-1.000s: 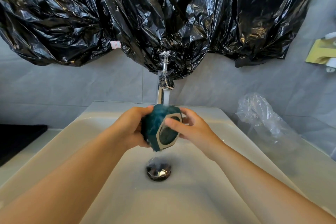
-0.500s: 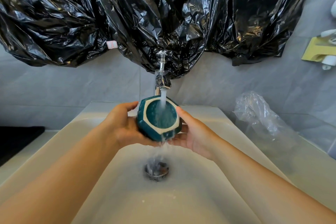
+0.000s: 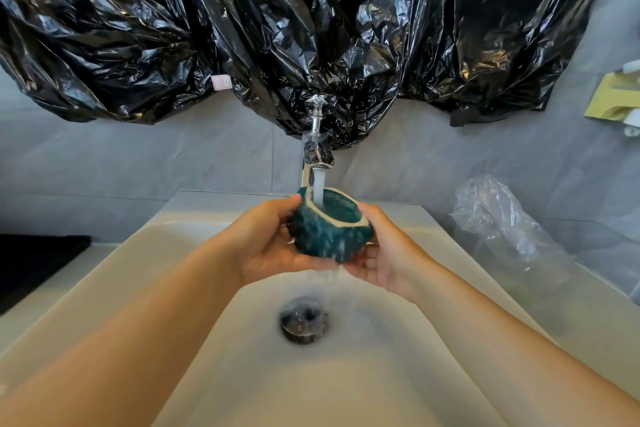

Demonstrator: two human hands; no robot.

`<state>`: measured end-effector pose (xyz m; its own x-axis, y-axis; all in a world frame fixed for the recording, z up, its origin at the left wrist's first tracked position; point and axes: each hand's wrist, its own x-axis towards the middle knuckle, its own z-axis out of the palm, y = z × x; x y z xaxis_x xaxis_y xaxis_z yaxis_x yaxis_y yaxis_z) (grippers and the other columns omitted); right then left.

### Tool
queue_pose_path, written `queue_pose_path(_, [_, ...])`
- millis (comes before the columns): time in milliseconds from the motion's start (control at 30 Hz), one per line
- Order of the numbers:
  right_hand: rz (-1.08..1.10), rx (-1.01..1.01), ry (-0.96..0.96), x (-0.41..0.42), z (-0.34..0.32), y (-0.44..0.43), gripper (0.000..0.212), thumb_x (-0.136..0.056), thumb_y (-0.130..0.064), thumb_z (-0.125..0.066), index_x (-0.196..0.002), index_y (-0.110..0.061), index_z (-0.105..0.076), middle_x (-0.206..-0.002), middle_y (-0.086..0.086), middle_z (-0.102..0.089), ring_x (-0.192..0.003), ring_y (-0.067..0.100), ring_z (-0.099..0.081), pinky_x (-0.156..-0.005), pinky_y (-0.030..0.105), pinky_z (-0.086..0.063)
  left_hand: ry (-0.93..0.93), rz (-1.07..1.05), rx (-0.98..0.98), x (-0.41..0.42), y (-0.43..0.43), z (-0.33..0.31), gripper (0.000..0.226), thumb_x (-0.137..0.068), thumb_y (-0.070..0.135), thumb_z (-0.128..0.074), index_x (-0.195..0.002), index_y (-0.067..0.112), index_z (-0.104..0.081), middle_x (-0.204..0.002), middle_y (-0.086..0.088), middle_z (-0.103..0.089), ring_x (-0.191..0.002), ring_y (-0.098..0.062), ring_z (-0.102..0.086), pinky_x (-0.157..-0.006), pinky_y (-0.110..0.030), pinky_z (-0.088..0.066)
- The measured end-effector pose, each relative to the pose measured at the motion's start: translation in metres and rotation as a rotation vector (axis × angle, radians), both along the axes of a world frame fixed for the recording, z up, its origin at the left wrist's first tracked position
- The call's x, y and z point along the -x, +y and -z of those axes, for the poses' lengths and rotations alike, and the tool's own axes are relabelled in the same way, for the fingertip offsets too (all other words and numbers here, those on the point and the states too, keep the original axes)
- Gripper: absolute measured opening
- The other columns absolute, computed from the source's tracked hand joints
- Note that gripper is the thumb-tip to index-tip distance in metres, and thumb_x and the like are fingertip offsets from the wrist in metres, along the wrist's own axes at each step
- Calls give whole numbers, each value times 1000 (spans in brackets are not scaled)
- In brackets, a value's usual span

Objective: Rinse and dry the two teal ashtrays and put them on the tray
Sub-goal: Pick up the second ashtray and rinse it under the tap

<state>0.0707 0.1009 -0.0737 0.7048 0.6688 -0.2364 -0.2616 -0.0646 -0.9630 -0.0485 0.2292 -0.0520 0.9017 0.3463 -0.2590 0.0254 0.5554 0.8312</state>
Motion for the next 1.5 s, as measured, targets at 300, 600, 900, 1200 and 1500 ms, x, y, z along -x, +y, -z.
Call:
queue_pose_path(300, [-9,-22,122,4,4,1,31,-93,-40,-50,-104,-15,-64,-101,14,-70,-86,26,-69,-73,34,-58,97,-8,-185,2,-4,0,29,-101,31,-43,-115,11,-59,-117,-14,-64,-103,-34,-66,-74,-51,-59])
queue_pose_path(600, [-84,-69,-251,11,3,4,28,-97,-42,-50,-99,-22,-70,-97,7,-74,-86,20,-72,-79,34,-60,190,-182,-153,3,3,-2,28,-102,32,-37,-99,18,-62,-104,-15,-62,-101,-39,-60,-80,-61,-50])
queue_pose_path(900, [-148,-123,-326,12,-3,4,41,-97,-43,-51,-106,-7,-69,-83,9,-68,-75,17,-69,-74,29,-57,260,-170,-79,7,11,-4,37,-99,43,-40,-98,14,-63,-97,-15,-66,-82,-32,-64,-50,-42,-58])
queue_pose_path(1200, [-246,-80,-10,16,-7,-1,52,-92,-50,-55,-103,0,-65,-87,14,-75,-79,20,-73,-71,25,-61,315,-174,-185,21,38,-3,24,-87,41,-53,-90,18,-58,-88,-8,-60,-50,-17,-48,-31,-9,-23])
queue_pose_path(1500, [-261,1,79,16,-1,2,42,-94,-49,-53,-111,-13,-63,-80,7,-65,-73,20,-67,-68,28,-58,335,-115,-487,17,28,-3,26,-88,44,-55,-73,22,-56,-56,1,-44,-45,-12,-38,-37,-14,-20])
